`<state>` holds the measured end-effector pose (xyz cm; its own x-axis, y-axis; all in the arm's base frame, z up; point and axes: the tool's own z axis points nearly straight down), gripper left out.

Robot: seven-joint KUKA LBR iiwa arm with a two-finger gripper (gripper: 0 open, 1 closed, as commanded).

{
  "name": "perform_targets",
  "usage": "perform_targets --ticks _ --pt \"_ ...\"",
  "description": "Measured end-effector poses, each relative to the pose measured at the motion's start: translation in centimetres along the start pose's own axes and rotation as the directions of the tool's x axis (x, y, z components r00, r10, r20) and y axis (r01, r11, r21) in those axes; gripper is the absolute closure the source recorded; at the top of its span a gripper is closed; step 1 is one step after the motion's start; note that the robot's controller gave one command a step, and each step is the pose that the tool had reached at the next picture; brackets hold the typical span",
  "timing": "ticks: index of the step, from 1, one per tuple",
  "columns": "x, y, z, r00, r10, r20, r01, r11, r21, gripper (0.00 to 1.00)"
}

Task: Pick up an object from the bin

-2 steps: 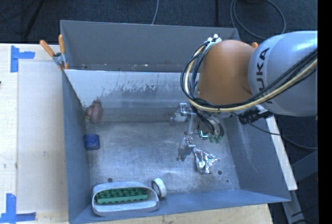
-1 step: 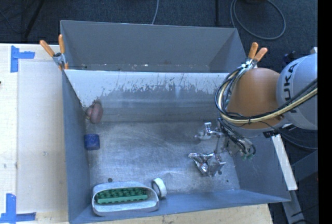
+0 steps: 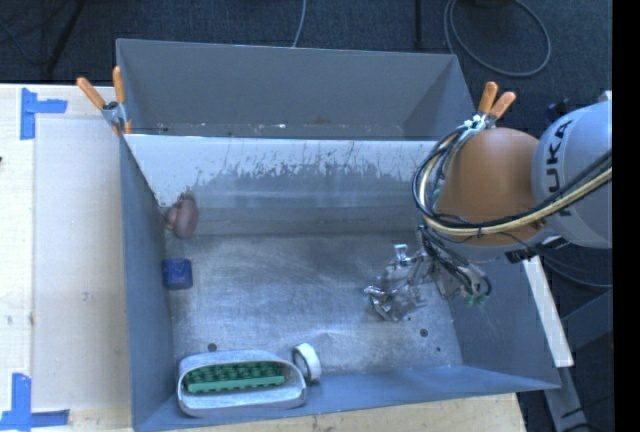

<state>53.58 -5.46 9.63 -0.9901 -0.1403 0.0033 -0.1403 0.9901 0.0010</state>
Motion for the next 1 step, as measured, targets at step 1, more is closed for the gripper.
perform_targets --ticks 1 --pt "-0.76 0.05 -16.24 0.998 -0.067 0.013 0.067 0.998 0.004 1.00"
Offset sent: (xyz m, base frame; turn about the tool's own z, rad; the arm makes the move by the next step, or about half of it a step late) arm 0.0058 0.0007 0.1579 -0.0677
